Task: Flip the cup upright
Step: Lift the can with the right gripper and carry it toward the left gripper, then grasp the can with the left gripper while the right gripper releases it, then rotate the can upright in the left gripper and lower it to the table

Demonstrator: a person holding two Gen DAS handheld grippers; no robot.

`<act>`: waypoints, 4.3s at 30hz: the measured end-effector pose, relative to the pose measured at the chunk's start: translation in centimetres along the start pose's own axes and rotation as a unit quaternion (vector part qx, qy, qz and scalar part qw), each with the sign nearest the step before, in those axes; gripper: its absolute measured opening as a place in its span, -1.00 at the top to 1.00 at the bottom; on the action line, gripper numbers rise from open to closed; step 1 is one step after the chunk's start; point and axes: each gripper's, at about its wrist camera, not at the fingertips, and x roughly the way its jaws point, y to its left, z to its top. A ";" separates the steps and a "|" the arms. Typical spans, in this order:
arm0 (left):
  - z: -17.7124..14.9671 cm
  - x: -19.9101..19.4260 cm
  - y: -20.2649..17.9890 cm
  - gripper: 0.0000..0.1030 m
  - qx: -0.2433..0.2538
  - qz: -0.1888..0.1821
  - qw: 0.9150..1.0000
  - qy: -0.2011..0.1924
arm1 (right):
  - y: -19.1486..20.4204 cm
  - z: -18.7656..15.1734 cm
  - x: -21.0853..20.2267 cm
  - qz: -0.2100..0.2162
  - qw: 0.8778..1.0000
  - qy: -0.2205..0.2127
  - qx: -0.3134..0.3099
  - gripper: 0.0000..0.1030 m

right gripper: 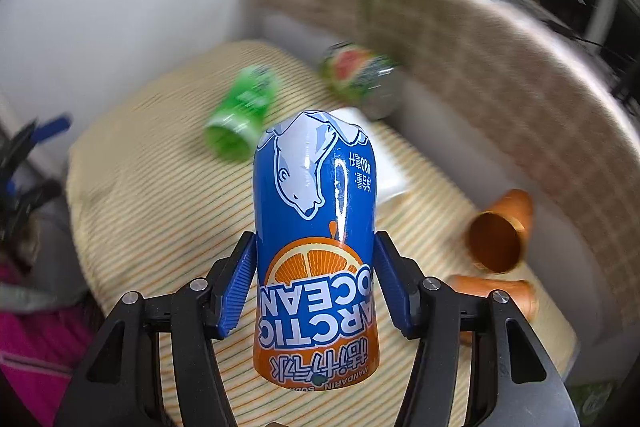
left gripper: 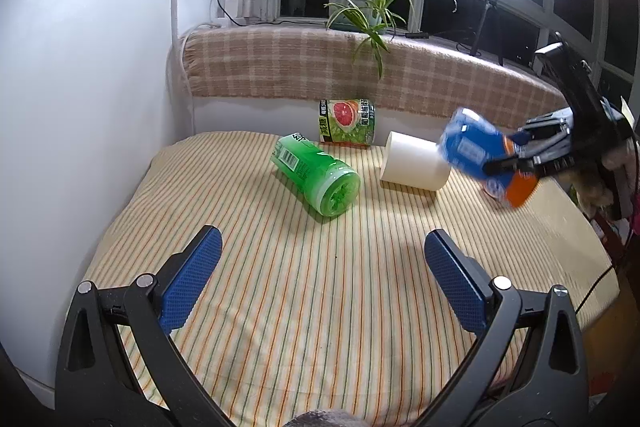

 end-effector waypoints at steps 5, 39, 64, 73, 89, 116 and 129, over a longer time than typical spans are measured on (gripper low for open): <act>0.1 0.0 -0.3 -0.99 0.009 -0.007 1.000 0.008 | 3.1 -2.0 2.2 0.020 0.998 0.032 -0.055 -0.12; 3.2 4.2 -7.4 -0.99 0.222 -0.204 0.946 0.118 | 4.2 -10.6 -4.5 0.032 0.993 -0.076 0.090 -0.21; 2.2 8.6 -17.6 -0.99 0.371 -0.268 0.853 0.250 | 2.3 -25.4 -9.1 -0.014 0.944 -0.116 0.308 -0.21; 0.0 9.1 -19.1 -0.99 0.518 -0.206 0.791 0.254 | 1.8 -26.7 -8.7 -0.006 0.933 -0.120 0.339 -0.21; -5.9 11.6 -22.9 -0.90 0.678 -0.155 0.680 0.232 | 1.1 -27.6 -9.0 -0.009 0.926 -0.123 0.356 -0.21; 1.7 11.9 -18.3 -0.24 0.460 -0.212 0.838 0.202 | 2.2 -25.8 -8.1 -0.007 0.930 -0.116 0.348 -0.21; 2.9 10.8 -15.7 -0.22 0.273 -0.256 0.917 0.136 | 4.3 -23.0 -8.1 -0.005 0.937 -0.129 0.323 -0.21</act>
